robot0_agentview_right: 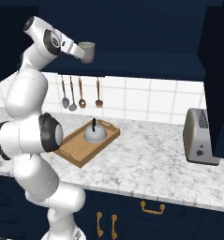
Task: Pick the kettle from the counter and place it on the tray. Then pick the mug from the cabinet and place it on the tray. Then close the cabinet doors.
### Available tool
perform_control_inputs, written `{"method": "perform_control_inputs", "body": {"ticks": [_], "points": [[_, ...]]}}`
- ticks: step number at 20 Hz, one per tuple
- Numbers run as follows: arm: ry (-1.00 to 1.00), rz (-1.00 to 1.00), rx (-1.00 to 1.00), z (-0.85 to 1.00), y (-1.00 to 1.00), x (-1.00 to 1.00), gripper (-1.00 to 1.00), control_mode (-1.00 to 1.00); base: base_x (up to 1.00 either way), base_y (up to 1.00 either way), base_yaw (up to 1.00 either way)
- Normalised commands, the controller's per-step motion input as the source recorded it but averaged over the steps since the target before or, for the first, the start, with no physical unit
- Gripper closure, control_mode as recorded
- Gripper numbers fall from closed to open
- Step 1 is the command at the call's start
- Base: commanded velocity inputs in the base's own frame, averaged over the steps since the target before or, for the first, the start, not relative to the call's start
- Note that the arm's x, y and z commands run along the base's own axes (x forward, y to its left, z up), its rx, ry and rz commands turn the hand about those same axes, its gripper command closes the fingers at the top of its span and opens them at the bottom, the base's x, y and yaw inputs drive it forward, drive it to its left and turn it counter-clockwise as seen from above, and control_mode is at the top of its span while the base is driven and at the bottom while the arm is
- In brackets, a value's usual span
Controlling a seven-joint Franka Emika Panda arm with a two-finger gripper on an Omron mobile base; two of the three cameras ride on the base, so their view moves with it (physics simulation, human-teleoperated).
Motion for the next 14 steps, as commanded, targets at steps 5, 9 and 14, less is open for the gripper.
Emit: {"method": "perform_control_inputs", "body": {"ticks": [5, 9, 14], "points": [[0.0, 0.22, 0.1, 0.0, 0.0, -0.8, 1.0, -1.0, 0.0, 0.0, 0.0], [0.0, 0.41, 0.07, 0.0, 0.0, -0.83, 1.0, -1.0, 0.0, 0.0, 0.0], [0.0, 0.54, 0.0, -0.08, -0.04, -0.82, 1.0, -1.0, 0.0, 0.0, 0.0]]}}
